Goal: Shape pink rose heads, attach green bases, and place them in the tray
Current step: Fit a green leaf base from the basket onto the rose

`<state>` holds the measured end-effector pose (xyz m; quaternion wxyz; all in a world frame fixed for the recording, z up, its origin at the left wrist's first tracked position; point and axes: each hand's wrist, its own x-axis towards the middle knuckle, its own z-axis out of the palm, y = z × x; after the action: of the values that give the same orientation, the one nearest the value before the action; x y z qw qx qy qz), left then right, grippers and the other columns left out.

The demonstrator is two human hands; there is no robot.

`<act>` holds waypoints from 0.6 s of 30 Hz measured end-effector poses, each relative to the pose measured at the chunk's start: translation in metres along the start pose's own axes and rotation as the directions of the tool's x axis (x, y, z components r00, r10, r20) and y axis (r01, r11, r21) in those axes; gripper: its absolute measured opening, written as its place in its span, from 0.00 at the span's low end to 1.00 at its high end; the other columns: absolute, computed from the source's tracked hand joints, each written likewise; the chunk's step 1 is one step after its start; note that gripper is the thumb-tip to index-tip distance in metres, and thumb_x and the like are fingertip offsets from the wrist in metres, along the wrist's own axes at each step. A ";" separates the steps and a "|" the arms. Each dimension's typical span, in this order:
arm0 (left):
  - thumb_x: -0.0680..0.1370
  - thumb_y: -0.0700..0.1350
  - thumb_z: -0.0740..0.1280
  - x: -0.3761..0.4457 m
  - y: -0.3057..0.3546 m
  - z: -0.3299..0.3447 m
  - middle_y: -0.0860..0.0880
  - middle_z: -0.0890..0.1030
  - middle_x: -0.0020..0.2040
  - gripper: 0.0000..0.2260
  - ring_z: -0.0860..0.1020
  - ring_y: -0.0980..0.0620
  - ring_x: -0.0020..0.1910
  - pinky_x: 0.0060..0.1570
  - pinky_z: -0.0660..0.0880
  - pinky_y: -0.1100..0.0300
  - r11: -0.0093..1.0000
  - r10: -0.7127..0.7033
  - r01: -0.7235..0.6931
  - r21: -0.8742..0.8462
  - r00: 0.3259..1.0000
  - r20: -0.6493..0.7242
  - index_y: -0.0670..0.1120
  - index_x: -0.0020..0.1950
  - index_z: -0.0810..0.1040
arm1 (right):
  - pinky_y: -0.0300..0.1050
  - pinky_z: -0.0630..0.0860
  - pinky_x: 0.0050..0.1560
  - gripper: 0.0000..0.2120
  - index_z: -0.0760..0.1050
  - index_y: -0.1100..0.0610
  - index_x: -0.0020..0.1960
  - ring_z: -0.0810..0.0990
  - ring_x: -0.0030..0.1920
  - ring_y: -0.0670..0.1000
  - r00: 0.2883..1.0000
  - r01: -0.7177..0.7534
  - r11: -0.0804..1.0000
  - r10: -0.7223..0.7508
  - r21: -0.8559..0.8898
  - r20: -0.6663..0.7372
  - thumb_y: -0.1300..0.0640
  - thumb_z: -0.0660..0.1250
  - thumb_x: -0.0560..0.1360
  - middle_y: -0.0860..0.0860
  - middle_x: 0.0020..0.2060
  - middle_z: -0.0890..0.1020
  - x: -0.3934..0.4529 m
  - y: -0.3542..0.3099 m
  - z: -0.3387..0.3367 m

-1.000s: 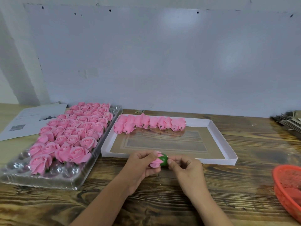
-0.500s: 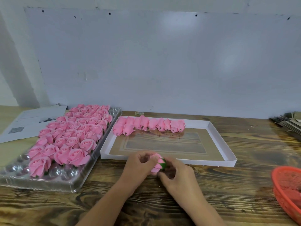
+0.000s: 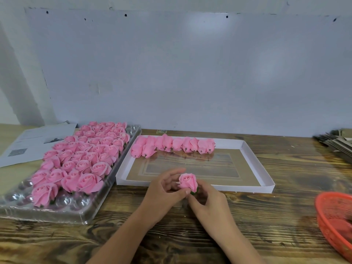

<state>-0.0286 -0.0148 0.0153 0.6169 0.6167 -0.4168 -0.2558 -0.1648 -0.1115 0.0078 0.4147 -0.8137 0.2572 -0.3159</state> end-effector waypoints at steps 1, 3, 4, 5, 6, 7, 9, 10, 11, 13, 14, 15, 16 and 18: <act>0.73 0.37 0.77 0.000 0.000 0.000 0.54 0.86 0.57 0.23 0.84 0.52 0.56 0.57 0.79 0.62 1.000 0.004 -0.004 0.009 1.000 -0.012 0.53 0.65 0.79 | 0.30 0.76 0.44 0.14 0.78 0.36 0.55 0.83 0.44 0.38 1.000 0.006 1.000 -0.006 0.001 0.004 0.54 0.72 0.75 0.37 0.43 0.85 0.000 0.000 0.000; 0.72 0.38 0.78 0.001 0.000 0.000 0.55 0.86 0.56 0.23 0.84 0.54 0.55 0.56 0.80 0.62 0.999 0.015 -0.015 0.035 1.000 -0.015 0.54 0.64 0.79 | 0.30 0.76 0.43 0.13 0.80 0.38 0.56 0.83 0.44 0.39 1.000 0.009 1.000 -0.009 0.000 0.011 0.54 0.72 0.76 0.38 0.42 0.85 -0.001 0.000 0.000; 0.72 0.40 0.79 0.001 0.000 0.000 0.55 0.86 0.56 0.23 0.84 0.54 0.55 0.55 0.80 0.61 0.998 0.023 -0.022 0.054 1.000 -0.011 0.54 0.64 0.79 | 0.29 0.76 0.43 0.13 0.80 0.39 0.56 0.83 0.44 0.39 1.000 0.007 1.000 -0.007 0.005 0.013 0.54 0.71 0.76 0.39 0.42 0.85 -0.001 0.000 0.000; 0.72 0.44 0.79 0.001 0.000 0.001 0.56 0.85 0.56 0.22 0.84 0.53 0.55 0.55 0.81 0.58 0.997 0.032 -0.031 0.073 0.999 -0.008 0.55 0.64 0.79 | 0.31 0.76 0.43 0.12 0.80 0.39 0.56 0.83 0.44 0.39 1.000 0.004 1.000 -0.005 0.012 0.012 0.54 0.71 0.76 0.40 0.42 0.85 -0.001 0.000 0.000; 0.72 0.49 0.79 0.000 0.000 0.002 0.56 0.85 0.56 0.21 0.83 0.54 0.55 0.55 0.81 0.57 0.995 0.046 -0.045 0.084 0.999 -0.014 0.55 0.63 0.79 | 0.32 0.77 0.44 0.12 0.79 0.38 0.56 0.82 0.44 0.40 1.000 0.002 1.000 -0.002 0.020 0.012 0.53 0.71 0.77 0.40 0.42 0.85 0.000 -0.001 0.000; 0.71 0.54 0.77 0.000 0.001 0.003 0.56 0.85 0.56 0.20 0.83 0.54 0.55 0.55 0.81 0.56 0.994 0.067 -0.064 0.084 0.997 -0.032 0.56 0.62 0.80 | 0.33 0.77 0.44 0.13 0.78 0.37 0.56 0.83 0.44 0.40 1.000 0.001 1.000 -0.002 0.029 0.014 0.53 0.71 0.77 0.41 0.42 0.85 0.000 -0.001 0.001; 0.71 0.61 0.72 -0.001 0.003 0.004 0.55 0.85 0.54 0.20 0.83 0.54 0.54 0.54 0.80 0.56 0.992 0.115 -0.109 0.070 0.989 -0.097 0.55 0.60 0.82 | 0.33 0.77 0.44 0.14 0.78 0.37 0.55 0.83 0.43 0.41 0.999 0.010 0.999 -0.012 0.043 0.034 0.55 0.72 0.76 0.40 0.42 0.85 -0.001 -0.003 0.004; 0.71 0.62 0.71 -0.001 0.005 0.004 0.55 0.85 0.54 0.19 0.82 0.54 0.54 0.53 0.80 0.57 0.990 0.132 -0.126 0.056 0.983 -0.126 0.54 0.58 0.82 | 0.32 0.76 0.43 0.16 0.78 0.36 0.55 0.83 0.43 0.41 0.998 0.017 0.999 -0.019 0.049 0.052 0.57 0.71 0.76 0.39 0.42 0.85 -0.002 -0.003 0.006; 0.73 0.62 0.71 0.000 0.005 0.004 0.55 0.85 0.54 0.17 0.82 0.55 0.54 0.53 0.80 0.60 0.990 0.141 -0.137 0.039 0.980 -0.141 0.54 0.56 0.83 | 0.30 0.75 0.42 0.16 0.77 0.36 0.54 0.82 0.43 0.40 0.997 0.023 0.998 -0.027 0.054 0.072 0.57 0.71 0.76 0.38 0.42 0.84 -0.003 -0.003 0.008; 0.75 0.59 0.72 0.000 0.006 0.004 0.58 0.85 0.55 0.12 0.82 0.57 0.56 0.53 0.78 0.64 0.991 0.137 -0.136 0.014 0.984 -0.118 0.53 0.52 0.86 | 0.28 0.74 0.42 0.15 0.78 0.37 0.55 0.82 0.43 0.40 0.993 0.040 0.997 -0.046 0.060 0.109 0.57 0.71 0.76 0.36 0.43 0.84 -0.006 -0.004 0.012; 0.75 0.57 0.71 -0.001 0.007 0.004 0.58 0.85 0.55 0.11 0.82 0.57 0.57 0.54 0.77 0.65 0.992 0.125 -0.125 0.007 0.988 -0.095 0.53 0.50 0.87 | 0.27 0.73 0.43 0.15 0.78 0.38 0.56 0.83 0.44 0.40 0.991 0.053 0.997 -0.060 0.060 0.123 0.56 0.71 0.76 0.36 0.43 0.84 -0.007 -0.005 0.014; 0.74 0.55 0.70 -0.001 0.006 0.005 0.58 0.85 0.55 0.10 0.82 0.57 0.57 0.55 0.77 0.66 0.993 0.114 -0.114 0.003 0.991 -0.071 0.53 0.49 0.88 | 0.27 0.73 0.44 0.15 0.78 0.36 0.57 0.83 0.45 0.40 0.988 0.066 0.996 -0.073 0.056 0.134 0.55 0.70 0.77 0.35 0.44 0.84 -0.008 -0.006 0.014; 0.74 0.53 0.69 -0.002 0.006 0.006 0.57 0.86 0.55 0.09 0.82 0.57 0.56 0.54 0.77 0.67 0.994 0.110 -0.110 0.005 0.993 -0.050 0.53 0.48 0.88 | 0.27 0.74 0.45 0.15 0.77 0.35 0.57 0.83 0.46 0.39 0.987 0.076 0.996 -0.082 0.052 0.138 0.55 0.70 0.78 0.34 0.45 0.84 -0.009 -0.007 0.014; 0.75 0.51 0.69 -0.002 0.005 0.007 0.57 0.86 0.55 0.09 0.83 0.57 0.56 0.54 0.76 0.68 0.993 0.116 -0.115 0.023 0.993 -0.015 0.51 0.49 0.88 | 0.29 0.75 0.45 0.14 0.76 0.35 0.56 0.83 0.47 0.39 0.988 0.083 0.995 -0.089 0.053 0.125 0.55 0.70 0.78 0.34 0.45 0.84 -0.009 -0.007 0.014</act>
<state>-0.0364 -0.0159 0.0192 0.6274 0.6003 -0.4493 -0.2100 -0.1597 -0.0942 0.0044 0.4354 -0.8324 0.1873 -0.2871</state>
